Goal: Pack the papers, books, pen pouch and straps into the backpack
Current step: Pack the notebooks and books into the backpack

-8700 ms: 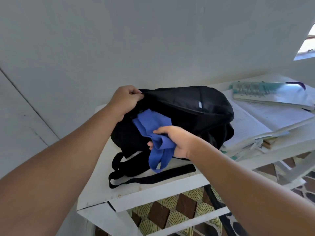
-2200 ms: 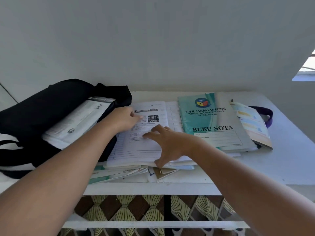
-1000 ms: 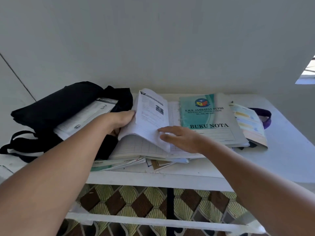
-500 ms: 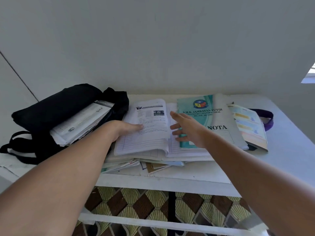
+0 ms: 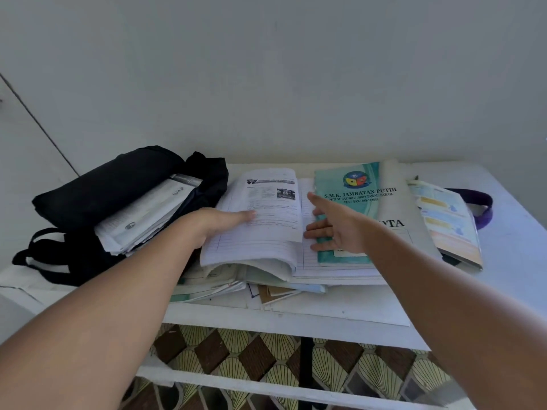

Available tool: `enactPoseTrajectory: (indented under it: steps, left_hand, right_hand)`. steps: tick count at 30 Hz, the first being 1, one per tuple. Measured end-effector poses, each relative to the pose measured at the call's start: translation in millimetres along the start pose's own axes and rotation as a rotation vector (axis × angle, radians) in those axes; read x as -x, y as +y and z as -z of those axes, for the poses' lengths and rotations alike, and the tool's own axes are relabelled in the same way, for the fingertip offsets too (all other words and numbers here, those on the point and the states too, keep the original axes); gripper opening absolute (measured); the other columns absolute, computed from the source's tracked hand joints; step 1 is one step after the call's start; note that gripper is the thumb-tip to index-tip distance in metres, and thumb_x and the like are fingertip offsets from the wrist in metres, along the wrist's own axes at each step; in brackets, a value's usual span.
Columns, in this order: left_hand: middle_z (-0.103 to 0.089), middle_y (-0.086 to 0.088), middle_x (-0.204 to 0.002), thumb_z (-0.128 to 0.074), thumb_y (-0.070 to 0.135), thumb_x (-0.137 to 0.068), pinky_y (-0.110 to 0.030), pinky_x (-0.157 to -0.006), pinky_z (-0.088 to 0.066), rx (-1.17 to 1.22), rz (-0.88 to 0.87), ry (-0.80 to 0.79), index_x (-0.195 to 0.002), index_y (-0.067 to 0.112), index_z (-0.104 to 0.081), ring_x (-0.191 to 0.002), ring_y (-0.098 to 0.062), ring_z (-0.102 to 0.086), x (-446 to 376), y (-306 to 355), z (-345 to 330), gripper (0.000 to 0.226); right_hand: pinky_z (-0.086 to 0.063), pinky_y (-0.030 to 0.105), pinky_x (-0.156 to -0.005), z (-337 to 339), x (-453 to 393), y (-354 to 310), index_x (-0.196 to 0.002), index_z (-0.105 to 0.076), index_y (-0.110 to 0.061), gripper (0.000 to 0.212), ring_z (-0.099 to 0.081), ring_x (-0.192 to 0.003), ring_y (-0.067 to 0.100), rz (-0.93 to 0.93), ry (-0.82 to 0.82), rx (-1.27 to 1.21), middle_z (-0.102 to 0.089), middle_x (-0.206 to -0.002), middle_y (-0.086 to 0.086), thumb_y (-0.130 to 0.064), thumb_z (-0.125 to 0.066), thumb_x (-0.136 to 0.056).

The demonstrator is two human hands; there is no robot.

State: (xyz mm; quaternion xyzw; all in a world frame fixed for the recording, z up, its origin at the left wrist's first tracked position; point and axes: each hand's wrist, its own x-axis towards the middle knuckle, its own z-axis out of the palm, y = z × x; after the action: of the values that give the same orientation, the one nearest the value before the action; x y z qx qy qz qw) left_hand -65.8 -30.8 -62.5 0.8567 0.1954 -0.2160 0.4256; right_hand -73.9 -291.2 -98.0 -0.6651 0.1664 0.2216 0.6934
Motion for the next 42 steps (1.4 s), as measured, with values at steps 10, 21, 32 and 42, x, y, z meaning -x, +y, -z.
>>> enactPoseTrajectory:
  steps: [10,21,32,42]
  left_hand:
    - [-0.073,-0.007,-0.092,-0.069,0.076,-0.074,-0.034,-0.077,-0.046,0.487,-0.199,-0.261,-0.116,0.015,-0.062,-0.084,-0.022,-0.063,32,58,-24,0.075]
    - [-0.064,-0.006,-0.082,-0.066,0.026,-0.099,-0.031,-0.069,-0.052,0.120,-0.150,-0.121,-0.092,0.013,-0.059,-0.072,-0.021,-0.060,15,45,-96,0.016]
    - [-0.074,-0.024,-0.088,-0.058,0.005,-0.100,-0.053,-0.058,-0.060,0.525,0.050,-0.351,-0.115,0.002,-0.062,-0.072,-0.038,-0.074,-4,51,-67,0.016]
    - [-0.072,-0.020,-0.101,-0.064,-0.006,-0.092,-0.042,-0.065,-0.058,0.325,-0.402,0.102,-0.108,0.007,-0.062,-0.076,-0.032,-0.070,19,65,23,0.021]
  right_hand:
    - [-0.044,0.056,-0.109,17,20,-10,-0.123,-0.062,-0.006,0.068,-0.063,-0.116,0.035,-0.019,-0.243,-0.227,-0.066,-0.126,0.021,-0.062,-0.068,-0.085]
    - [-0.057,0.051,-0.086,48,21,9,-0.110,-0.071,-0.006,0.049,-0.075,-0.093,0.039,0.056,-0.110,-0.536,-0.073,-0.116,0.022,-0.051,-0.052,-0.102]
    - [-0.057,0.042,-0.076,31,32,5,-0.130,-0.062,-0.009,0.053,-0.071,-0.091,0.035,0.106,0.034,-0.403,-0.060,-0.144,0.025,-0.047,-0.032,-0.111]
    - [-0.053,0.058,-0.103,29,3,11,-0.137,-0.053,-0.010,0.090,-0.073,-0.112,0.040,-0.043,0.034,-0.243,-0.075,-0.118,0.024,-0.085,-0.041,-0.090]
